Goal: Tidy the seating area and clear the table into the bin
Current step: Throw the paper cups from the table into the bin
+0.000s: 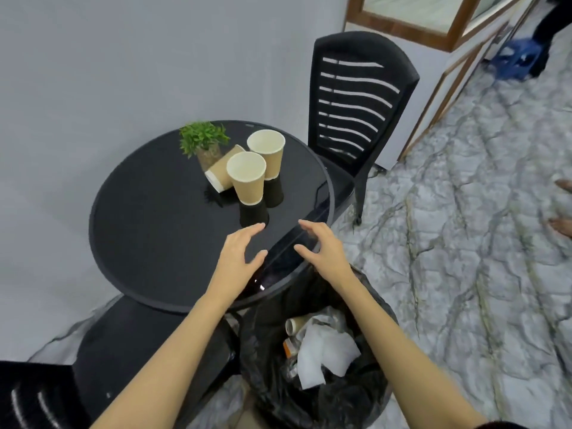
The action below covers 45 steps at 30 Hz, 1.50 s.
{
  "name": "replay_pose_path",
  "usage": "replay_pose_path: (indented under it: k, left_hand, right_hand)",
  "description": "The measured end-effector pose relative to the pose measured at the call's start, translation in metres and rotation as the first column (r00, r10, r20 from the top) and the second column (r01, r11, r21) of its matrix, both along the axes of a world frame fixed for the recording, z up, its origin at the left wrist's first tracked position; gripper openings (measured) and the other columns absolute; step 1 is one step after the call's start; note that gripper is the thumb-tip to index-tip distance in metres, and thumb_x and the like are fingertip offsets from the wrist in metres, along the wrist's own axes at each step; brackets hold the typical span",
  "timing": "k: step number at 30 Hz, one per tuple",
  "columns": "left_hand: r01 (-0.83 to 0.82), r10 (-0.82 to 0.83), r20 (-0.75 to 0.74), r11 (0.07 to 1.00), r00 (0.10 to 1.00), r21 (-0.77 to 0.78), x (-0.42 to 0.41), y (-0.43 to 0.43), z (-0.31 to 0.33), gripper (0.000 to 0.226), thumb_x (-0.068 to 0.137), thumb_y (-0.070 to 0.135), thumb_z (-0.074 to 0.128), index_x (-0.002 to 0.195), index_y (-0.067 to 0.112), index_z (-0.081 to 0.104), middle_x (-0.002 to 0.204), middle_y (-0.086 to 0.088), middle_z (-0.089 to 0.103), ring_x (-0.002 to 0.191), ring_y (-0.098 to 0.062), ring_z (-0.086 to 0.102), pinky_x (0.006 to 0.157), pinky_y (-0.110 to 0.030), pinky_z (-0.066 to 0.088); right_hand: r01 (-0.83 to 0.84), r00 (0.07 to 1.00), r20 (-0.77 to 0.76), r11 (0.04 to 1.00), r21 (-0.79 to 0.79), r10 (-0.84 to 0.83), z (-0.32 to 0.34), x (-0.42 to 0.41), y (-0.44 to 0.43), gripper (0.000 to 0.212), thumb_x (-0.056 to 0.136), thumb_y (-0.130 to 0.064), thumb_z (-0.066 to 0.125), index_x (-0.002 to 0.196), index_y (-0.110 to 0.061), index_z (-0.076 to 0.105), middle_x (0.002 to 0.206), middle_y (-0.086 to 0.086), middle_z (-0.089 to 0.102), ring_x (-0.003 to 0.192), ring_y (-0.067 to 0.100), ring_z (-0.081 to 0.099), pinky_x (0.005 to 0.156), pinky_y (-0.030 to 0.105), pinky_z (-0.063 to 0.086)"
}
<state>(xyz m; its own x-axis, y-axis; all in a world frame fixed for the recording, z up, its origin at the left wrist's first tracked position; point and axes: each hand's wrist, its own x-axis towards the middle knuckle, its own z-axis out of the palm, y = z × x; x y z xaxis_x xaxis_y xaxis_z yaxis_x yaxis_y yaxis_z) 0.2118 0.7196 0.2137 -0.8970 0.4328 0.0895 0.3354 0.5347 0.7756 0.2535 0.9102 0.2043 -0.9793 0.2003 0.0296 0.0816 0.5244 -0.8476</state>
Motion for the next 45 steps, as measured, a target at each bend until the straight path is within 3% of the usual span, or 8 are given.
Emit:
replay_pose_path:
  k: [4, 13, 19, 24, 30, 37, 42, 45]
  left_hand:
    - [0.021, -0.021, -0.016, 1.000, 1.000, 0.020, -0.058, -0.007, 0.013, 0.047, 0.088, 0.020, 0.058, 0.132, 0.027, 0.044, 0.128, 0.020, 0.043, 0.120, 0.003, 0.031, 0.092, -0.004, 0.026]
    - [0.166, -0.168, -0.098, 0.986, 0.981, -0.025, -0.151, 0.004, 0.023, 0.043, 0.084, 0.010, 0.062, 0.125, 0.018, 0.054, 0.133, -0.002, 0.052, 0.125, -0.016, 0.040, 0.106, -0.023, 0.026]
    - [0.259, -0.280, -0.145, 0.955, 0.949, -0.147, -0.176, 0.015, 0.017, 0.039, 0.085, 0.015, 0.061, 0.123, 0.018, 0.055, 0.130, -0.003, 0.054, 0.123, -0.019, 0.043, 0.101, -0.020, 0.025]
    - [0.260, -0.277, -0.130, 0.956, 0.952, -0.135, -0.182, 0.015, 0.014, 0.029, 0.085, 0.012, 0.060, 0.114, 0.015, 0.062, 0.112, -0.005, 0.065, 0.106, -0.022, 0.056, 0.095, -0.036, 0.045]
    - [0.199, -0.204, -0.136, 0.979, 0.970, -0.052, -0.175, 0.017, 0.017, 0.022, 0.084, 0.005, 0.060, 0.105, 0.007, 0.066, 0.098, -0.010, 0.069, 0.092, -0.022, 0.061, 0.086, -0.034, 0.048]
    - [0.177, -0.169, -0.141, 0.983, 0.976, 0.053, -0.143, 0.040, 0.025, 0.020, 0.084, 0.003, 0.059, 0.101, 0.010, 0.066, 0.099, -0.007, 0.069, 0.092, -0.019, 0.061, 0.084, -0.030, 0.048]
    - [0.254, -0.244, -0.139, 0.965, 0.960, 0.060, -0.094, 0.071, 0.029, 0.021, 0.084, 0.005, 0.059, 0.103, 0.012, 0.066, 0.102, -0.002, 0.069, 0.095, -0.014, 0.060, 0.088, -0.026, 0.044]
    - [0.310, -0.299, -0.155, 0.949, 0.942, 0.051, -0.060, 0.090, 0.028, 0.022, 0.084, 0.005, 0.059, 0.104, 0.012, 0.066, 0.101, -0.002, 0.069, 0.093, -0.009, 0.056, 0.085, -0.013, 0.038]
  right_hand:
    - [0.019, 0.999, -0.028, 1.000, 0.016, -0.018, 0.011, -0.053, -0.001, 0.047, 0.084, -0.017, 0.065, 0.129, -0.018, 0.051, 0.122, 0.002, 0.056, 0.115, 0.012, 0.051, 0.104, 0.034, 0.042]
    - [0.034, 0.998, -0.060, 0.986, 0.163, -0.025, 0.045, -0.162, 0.010, 0.047, 0.084, -0.016, 0.065, 0.128, -0.016, 0.051, 0.126, 0.005, 0.055, 0.121, 0.018, 0.048, 0.104, 0.033, 0.038]
    - [-0.021, 1.000, -0.005, 0.960, 0.278, 0.023, 0.043, -0.209, 0.017, 0.046, 0.084, -0.015, 0.064, 0.127, -0.019, 0.052, 0.130, 0.004, 0.053, 0.124, 0.020, 0.046, 0.108, 0.039, 0.037]
    - [-0.106, 0.994, 0.023, 0.885, 0.452, 0.107, 0.029, -0.224, 0.015, 0.026, 0.081, -0.008, 0.064, 0.107, -0.010, 0.065, 0.114, 0.008, 0.064, 0.108, 0.026, 0.055, 0.106, 0.041, 0.038]
    - [-0.014, 0.998, -0.050, 0.862, 0.507, 0.046, 0.019, -0.211, 0.016, 0.009, 0.079, -0.002, 0.060, 0.083, -0.003, 0.068, 0.085, 0.013, 0.067, 0.092, 0.030, 0.055, 0.089, 0.040, 0.045]
    - [0.083, 0.995, -0.087, 0.909, 0.409, -0.052, 0.021, -0.148, 0.044, 0.008, 0.079, -0.002, 0.060, 0.085, -0.001, 0.066, 0.085, 0.013, 0.065, 0.083, 0.019, 0.049, 0.073, 0.018, 0.028]
    - [0.193, 0.980, -0.113, 0.907, 0.375, -0.162, 0.018, -0.073, 0.078, 0.004, 0.080, -0.002, 0.061, 0.082, -0.003, 0.064, 0.081, 0.009, 0.060, 0.080, 0.016, 0.047, 0.068, 0.019, 0.027]
    - [0.265, 0.964, -0.128, 0.891, 0.369, -0.234, 0.015, -0.022, 0.098, 0.004, 0.078, 0.000, 0.064, 0.082, -0.002, 0.064, 0.083, 0.014, 0.062, 0.080, 0.020, 0.050, 0.067, 0.020, 0.029]
